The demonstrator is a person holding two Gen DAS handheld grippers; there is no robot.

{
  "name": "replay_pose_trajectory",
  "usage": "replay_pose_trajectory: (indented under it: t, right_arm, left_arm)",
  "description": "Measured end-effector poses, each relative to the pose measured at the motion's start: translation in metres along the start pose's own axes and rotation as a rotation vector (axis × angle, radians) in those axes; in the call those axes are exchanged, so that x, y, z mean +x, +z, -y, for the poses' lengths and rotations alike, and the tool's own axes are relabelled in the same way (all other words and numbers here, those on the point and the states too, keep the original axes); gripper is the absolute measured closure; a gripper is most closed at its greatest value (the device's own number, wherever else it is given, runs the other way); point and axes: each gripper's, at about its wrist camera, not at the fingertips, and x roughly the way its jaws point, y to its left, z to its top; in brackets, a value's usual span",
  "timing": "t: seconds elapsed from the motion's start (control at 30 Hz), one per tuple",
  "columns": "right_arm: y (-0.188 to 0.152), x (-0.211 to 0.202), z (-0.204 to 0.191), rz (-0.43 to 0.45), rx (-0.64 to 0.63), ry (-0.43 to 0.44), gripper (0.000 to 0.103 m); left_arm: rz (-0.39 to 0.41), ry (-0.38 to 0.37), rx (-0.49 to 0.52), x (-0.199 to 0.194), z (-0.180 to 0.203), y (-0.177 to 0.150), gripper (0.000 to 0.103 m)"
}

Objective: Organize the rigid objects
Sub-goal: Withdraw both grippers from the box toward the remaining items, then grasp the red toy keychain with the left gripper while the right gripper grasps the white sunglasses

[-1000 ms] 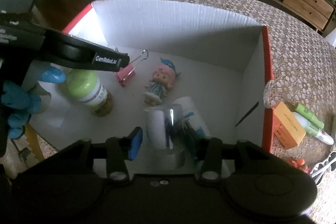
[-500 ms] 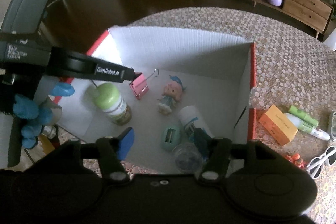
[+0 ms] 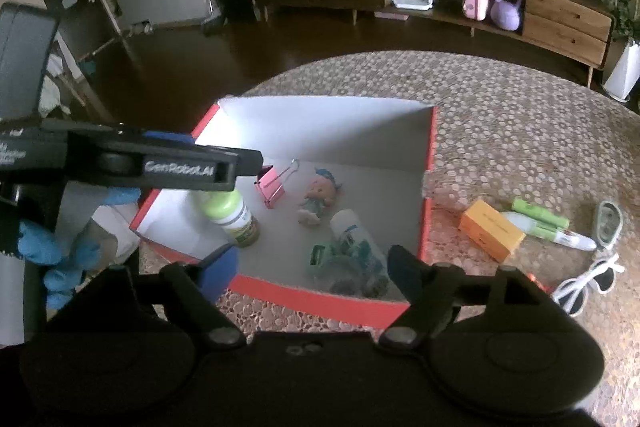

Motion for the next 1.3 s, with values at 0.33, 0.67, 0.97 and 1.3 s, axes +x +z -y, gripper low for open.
replay_pose_trajectory:
  t: [0.33,0.67,0.97,1.3]
  right_arm:
    - [-0.018,-0.058,0.037,0.074,0.038,-0.025,0.009]
    - [-0.036,-0.090,0.093,0.099,0.106,-0.110,0.006]
    - [-0.044,-0.095,0.162,0.102,0.270,-0.194,0.006]
    - [-0.049,-0.072,0.211,0.059,0.368,-0.241,0.006]
  left_arm:
    - [0.028,-0.068,0.042,-0.033,0.042,-0.012,0.027]
    - [0.015,-0.139,0.085,-0.040,0.093,-0.026,0.020]
    - [-0.013,-0.206,0.096,-0.022,0.137,-0.037,0.014]
    - [0.004,-0.233,0.061,0.003,0.181,-0.041,0.000]
